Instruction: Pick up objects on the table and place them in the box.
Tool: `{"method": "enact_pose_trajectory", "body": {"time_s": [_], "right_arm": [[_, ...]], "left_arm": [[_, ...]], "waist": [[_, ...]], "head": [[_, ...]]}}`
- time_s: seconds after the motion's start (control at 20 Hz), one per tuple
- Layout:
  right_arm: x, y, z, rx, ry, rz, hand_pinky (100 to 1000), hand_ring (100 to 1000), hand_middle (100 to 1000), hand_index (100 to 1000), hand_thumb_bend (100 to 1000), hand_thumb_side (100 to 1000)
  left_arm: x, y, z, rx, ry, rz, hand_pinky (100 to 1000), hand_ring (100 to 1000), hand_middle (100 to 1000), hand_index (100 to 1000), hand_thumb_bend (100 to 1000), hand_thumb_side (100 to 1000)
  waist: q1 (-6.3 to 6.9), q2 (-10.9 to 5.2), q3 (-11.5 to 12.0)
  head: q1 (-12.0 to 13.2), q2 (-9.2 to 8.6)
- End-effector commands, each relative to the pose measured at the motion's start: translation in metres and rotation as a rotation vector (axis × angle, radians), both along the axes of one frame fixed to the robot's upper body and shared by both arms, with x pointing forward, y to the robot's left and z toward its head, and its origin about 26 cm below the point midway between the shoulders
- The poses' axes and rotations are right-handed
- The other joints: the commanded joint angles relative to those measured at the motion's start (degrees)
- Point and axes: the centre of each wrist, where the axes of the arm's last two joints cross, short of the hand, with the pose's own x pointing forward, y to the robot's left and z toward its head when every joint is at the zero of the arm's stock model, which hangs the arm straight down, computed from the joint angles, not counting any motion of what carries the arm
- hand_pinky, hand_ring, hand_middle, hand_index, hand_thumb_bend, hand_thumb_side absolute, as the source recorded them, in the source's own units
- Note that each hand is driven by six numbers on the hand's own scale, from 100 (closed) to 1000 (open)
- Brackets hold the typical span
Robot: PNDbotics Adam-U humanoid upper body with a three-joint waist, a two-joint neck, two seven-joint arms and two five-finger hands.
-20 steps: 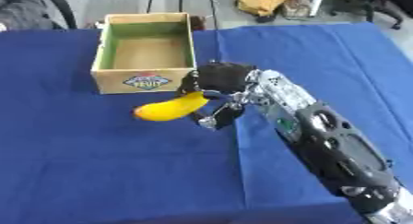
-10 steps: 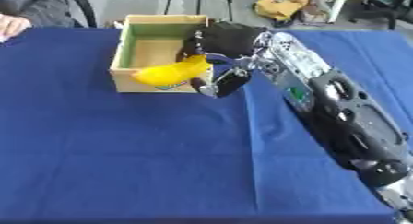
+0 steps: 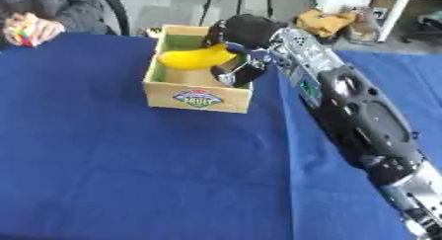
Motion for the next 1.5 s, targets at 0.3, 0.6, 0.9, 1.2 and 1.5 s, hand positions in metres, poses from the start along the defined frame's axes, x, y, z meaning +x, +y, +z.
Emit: {"method": "enact_pose_trajectory", "body": {"time_s": [0.3,0.6,0.9,1.2,1.5], "right_arm": [[0.019,-0.040,-0.010,0.043,0.005,-0.188,665,666,655,793,100,298],[0.024,-0.059,-0.023,0.071,0.023,-0.271,665,676,666,805,100,280],[0.026,-0.063,-0.031,0.070,0.042,-0.284,703,766,799,874,100,321],[0.025,-0.059,-0.027,0.072,0.028,-0.251,763,851,931,942,100,506],[0.019,-0.049,-0.008,0.118,-0.059,-0.186,746,827,899,926,100,301]], "left_arm": [[0.006,-0.010,0.016,0.025,-0.052,-0.084,520,484,551,638,162,1000],[0.007,-0.014,0.016,0.022,-0.059,-0.101,519,483,551,638,159,1000],[0.008,-0.016,0.017,0.023,-0.062,-0.109,519,483,550,638,159,1000],[0.008,-0.016,0.019,0.028,-0.064,-0.114,519,483,550,638,160,1000],[0.008,-0.014,0.020,0.032,-0.063,-0.107,520,483,550,638,162,1000]], "waist": [[0.32,0.58,5.67],[0.42,1.64,7.65],[0.20,2.18,7.90],[-0.01,2.02,7.48],[-0.35,1.73,5.85]], "head": [[-3.82,-3.32],[-5.63,-4.31],[-6.04,-5.04],[-5.83,-5.39],[-5.18,-5.53]]}}
